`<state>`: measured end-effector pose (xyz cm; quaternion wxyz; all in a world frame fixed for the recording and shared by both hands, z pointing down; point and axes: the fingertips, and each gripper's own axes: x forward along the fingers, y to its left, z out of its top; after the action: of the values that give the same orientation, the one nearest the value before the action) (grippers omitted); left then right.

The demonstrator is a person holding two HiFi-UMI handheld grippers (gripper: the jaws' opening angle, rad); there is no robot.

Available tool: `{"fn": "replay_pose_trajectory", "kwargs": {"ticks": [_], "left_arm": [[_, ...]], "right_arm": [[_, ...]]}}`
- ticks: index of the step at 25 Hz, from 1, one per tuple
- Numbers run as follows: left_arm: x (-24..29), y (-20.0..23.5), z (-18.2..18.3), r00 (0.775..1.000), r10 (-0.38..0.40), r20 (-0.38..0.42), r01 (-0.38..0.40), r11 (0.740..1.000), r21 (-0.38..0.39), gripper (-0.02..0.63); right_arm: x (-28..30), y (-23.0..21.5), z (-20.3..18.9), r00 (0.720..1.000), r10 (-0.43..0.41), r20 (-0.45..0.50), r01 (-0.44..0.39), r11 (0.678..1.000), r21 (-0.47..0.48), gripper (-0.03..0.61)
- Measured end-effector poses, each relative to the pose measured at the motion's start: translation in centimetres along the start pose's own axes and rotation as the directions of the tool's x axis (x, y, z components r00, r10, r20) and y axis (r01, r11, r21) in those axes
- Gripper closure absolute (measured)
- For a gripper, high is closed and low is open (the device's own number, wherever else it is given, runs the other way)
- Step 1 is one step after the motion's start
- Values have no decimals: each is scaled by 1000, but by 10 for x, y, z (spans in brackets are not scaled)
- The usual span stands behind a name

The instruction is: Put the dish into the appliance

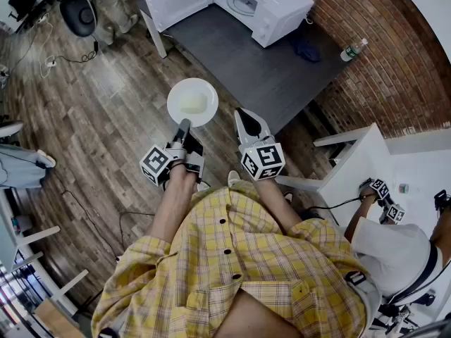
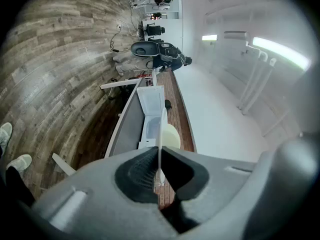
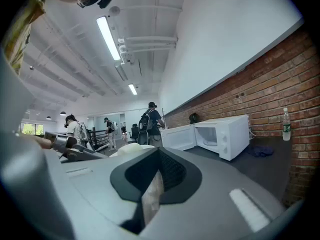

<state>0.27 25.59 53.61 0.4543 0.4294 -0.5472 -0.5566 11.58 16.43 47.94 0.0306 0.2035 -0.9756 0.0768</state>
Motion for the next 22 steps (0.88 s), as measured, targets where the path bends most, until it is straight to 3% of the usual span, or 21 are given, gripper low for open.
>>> {"fn": "replay_pose_trajectory", "kwargs": {"ticks": [7,12,16,22], "left_arm": [[5,12,0,998,55,3,-55,998,43,601],[15,8,-6,999,35,3,-35,999,20,601],[24,7,-11,1000,28,13,-28,999,17,601],[43,2,-18,999,19,32,-20,1000,20,601]], "right_arm": [[6,-7,2,1000,17,0,-17,1000,-18,577],[9,-15,5,1000,26,1,-26,1000,0,577],[11,-19,10,999,44,1,-44,997,-70,577],[18,-33,12,995,103,11,-103,994,-25,575]]}}
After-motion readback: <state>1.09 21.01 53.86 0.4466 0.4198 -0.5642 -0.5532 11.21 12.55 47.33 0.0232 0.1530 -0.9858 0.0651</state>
